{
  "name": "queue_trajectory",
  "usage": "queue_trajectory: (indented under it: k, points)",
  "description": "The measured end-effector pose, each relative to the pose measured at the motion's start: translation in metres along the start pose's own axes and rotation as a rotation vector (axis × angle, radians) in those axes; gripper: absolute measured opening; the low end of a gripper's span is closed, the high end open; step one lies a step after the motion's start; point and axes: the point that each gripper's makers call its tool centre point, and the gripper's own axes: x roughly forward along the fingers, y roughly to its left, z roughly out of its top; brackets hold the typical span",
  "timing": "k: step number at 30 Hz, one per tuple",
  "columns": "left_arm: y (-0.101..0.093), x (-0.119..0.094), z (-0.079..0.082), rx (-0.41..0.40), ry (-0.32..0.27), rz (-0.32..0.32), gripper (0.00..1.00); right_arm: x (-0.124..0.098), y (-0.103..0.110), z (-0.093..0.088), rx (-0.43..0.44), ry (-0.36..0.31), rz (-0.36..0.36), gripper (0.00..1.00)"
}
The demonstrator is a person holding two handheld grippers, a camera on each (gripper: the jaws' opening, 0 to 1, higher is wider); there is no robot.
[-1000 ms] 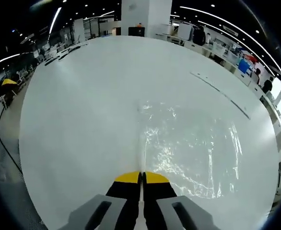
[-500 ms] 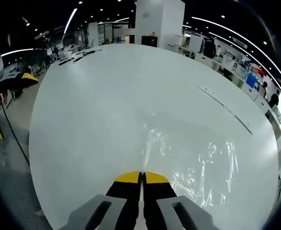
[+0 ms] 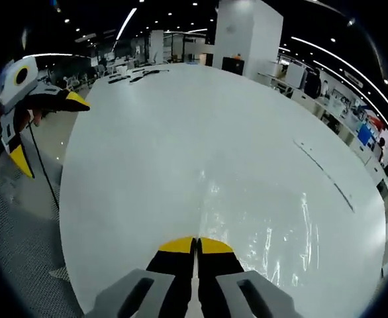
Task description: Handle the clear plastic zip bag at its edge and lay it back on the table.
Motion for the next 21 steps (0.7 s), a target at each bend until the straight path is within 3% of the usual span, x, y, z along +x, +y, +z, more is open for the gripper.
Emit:
queue_trajectory:
  k: [13,21]
  points:
    - [0.001,0.009,0.002,0.044,0.008,-0.014,0.78,-0.022,0.008,0.019,-0.158,-0.038,0.046,0.00]
    - [0.000,0.010,0.001,0.064,0.020,-0.024,0.78,-0.032,0.022,0.015,-0.287,-0.028,0.084,0.00]
